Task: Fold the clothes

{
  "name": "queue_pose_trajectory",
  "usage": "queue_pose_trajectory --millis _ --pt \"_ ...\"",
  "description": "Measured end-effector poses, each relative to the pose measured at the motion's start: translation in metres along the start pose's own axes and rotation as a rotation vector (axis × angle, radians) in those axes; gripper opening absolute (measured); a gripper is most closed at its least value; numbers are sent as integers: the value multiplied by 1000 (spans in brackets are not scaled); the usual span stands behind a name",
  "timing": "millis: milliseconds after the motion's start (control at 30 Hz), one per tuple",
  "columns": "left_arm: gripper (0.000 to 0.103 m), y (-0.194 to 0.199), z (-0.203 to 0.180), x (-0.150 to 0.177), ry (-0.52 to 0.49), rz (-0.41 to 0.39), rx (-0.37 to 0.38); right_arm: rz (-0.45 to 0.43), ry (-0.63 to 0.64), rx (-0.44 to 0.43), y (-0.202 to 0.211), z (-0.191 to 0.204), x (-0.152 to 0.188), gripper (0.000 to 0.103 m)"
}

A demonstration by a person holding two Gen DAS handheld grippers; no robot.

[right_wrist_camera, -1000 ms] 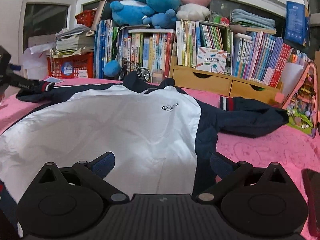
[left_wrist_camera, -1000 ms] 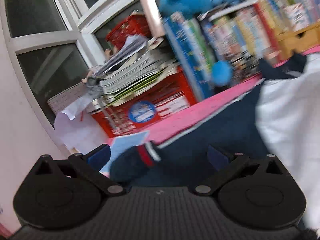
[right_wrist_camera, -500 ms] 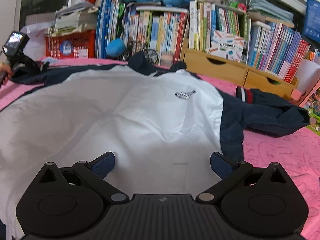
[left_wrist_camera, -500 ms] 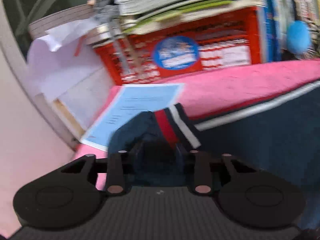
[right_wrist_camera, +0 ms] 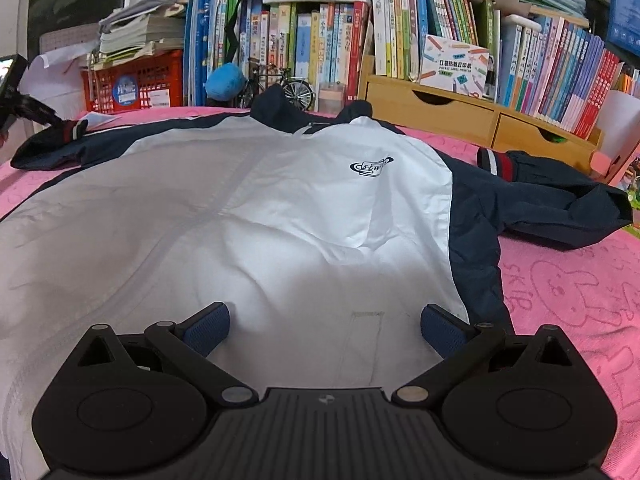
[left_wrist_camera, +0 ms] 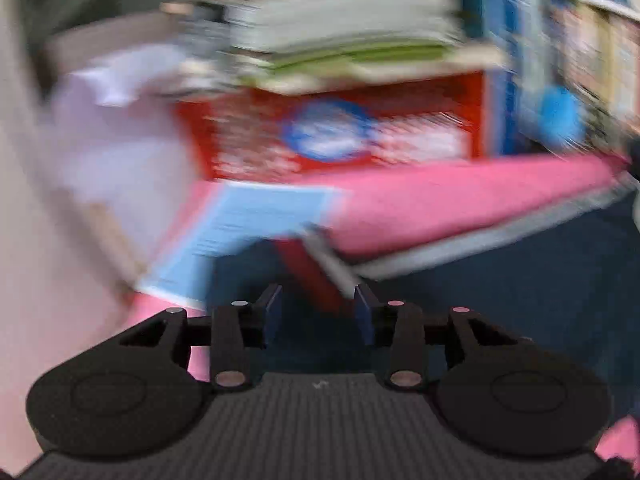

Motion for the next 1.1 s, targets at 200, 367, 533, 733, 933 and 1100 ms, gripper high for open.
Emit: queue_pose_trajectory --millis 200,367,533,733,933,1100 --pt "33 -33 40 5 28 94 -249 1 -1 5 -1 -1 0 103" --pt "31 -14 97 -23 153 80 -426 6 -16 2 -2 -3 0 103" --pt "33 7 108 -20 195 90 -485 11 -30 -10 -3 -4 1 103" --pt "42 22 77 -20 105 39 -508 8 -35 -18 -2 -4 0 103" --pt "89 62 35 -63 20 -183 -633 -7 -48 -22 1 -7 -1 103" --pt "89 81 -73 -64 -42 -213 -210 -88 -105 -37 21 -23 -20 103"
Point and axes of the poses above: each gripper's, at about its wrist camera, not at the fingertips, and y roughly against the way its jaws point, z to its left, x to its underside, the point moved 10 cm from there along -y, roughly the way its jaws point, and after that the axes turned 3 degrees about x, right-handed, at the moved point
